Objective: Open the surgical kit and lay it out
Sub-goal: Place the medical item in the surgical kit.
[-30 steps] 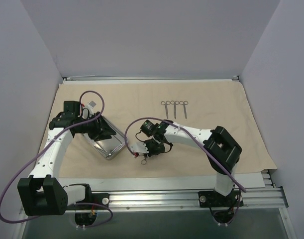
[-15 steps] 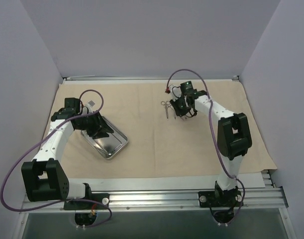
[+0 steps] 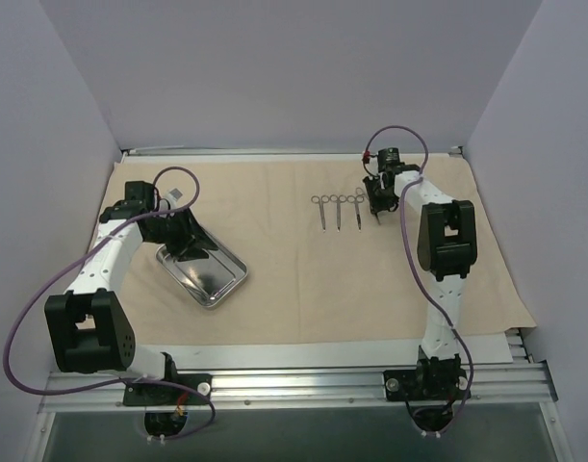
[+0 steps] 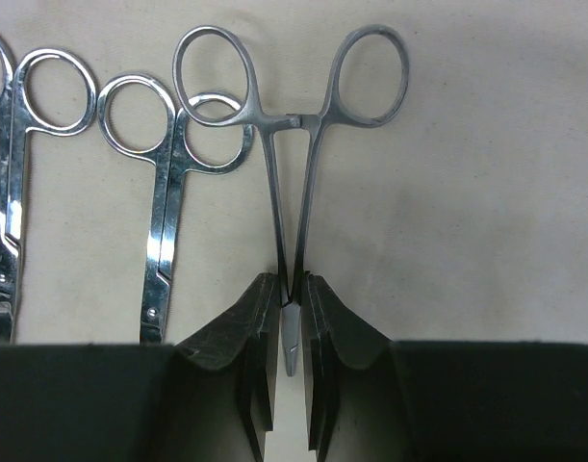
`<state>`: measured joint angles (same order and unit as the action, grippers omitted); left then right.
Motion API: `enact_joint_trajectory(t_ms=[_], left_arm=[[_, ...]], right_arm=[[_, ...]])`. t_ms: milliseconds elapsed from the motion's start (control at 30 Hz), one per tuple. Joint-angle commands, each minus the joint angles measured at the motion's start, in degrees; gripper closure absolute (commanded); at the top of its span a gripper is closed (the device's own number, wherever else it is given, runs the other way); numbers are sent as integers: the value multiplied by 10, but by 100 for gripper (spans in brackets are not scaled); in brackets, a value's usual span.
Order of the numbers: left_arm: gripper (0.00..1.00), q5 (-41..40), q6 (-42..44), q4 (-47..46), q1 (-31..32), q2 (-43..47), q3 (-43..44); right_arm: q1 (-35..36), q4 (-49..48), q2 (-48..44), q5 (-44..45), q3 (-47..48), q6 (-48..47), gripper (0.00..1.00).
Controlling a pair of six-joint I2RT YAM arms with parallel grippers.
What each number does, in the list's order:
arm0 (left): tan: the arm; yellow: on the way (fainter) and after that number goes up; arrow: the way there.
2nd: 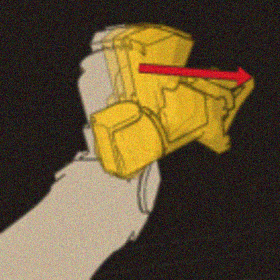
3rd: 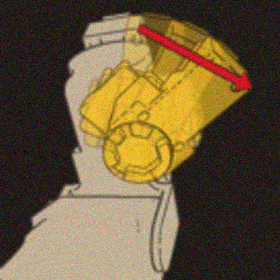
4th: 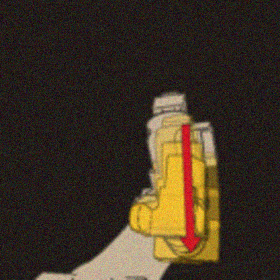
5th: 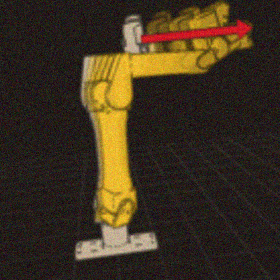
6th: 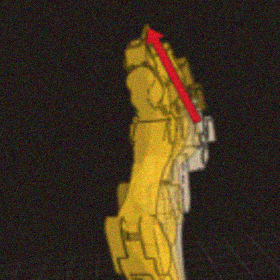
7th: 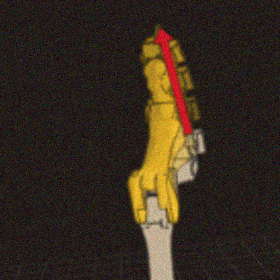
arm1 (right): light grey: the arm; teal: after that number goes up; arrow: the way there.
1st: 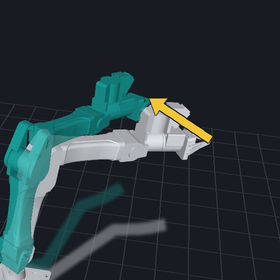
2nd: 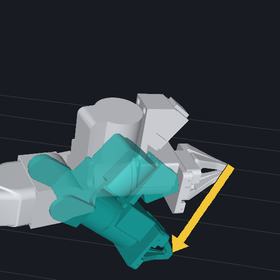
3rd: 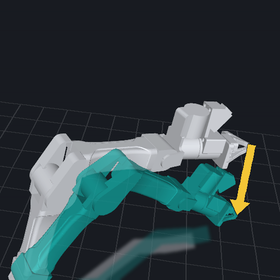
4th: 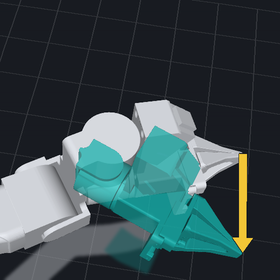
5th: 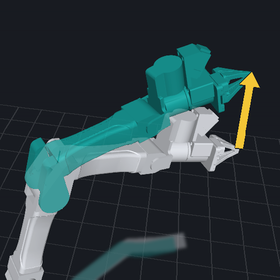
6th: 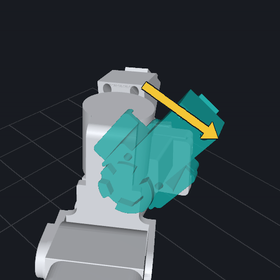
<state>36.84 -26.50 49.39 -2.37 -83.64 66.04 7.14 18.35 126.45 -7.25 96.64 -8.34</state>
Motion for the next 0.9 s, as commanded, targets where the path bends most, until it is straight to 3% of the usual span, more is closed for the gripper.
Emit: enact_joint_trajectory(t_ms=[0, 633, 867], left_arm=[[52, -2, 18, 10, -11, -9, 23], [52, 9, 24, 5, -13, -41, 36], [52, 13, 25, 5, -18, -42, 32]], right_arm=[[-5, 4, -8, 8, 0, 32, 100], [-27, 9, -83, 26, -65, 77, 100], [-23, 12, -72, 22, -70, 80, 100]])
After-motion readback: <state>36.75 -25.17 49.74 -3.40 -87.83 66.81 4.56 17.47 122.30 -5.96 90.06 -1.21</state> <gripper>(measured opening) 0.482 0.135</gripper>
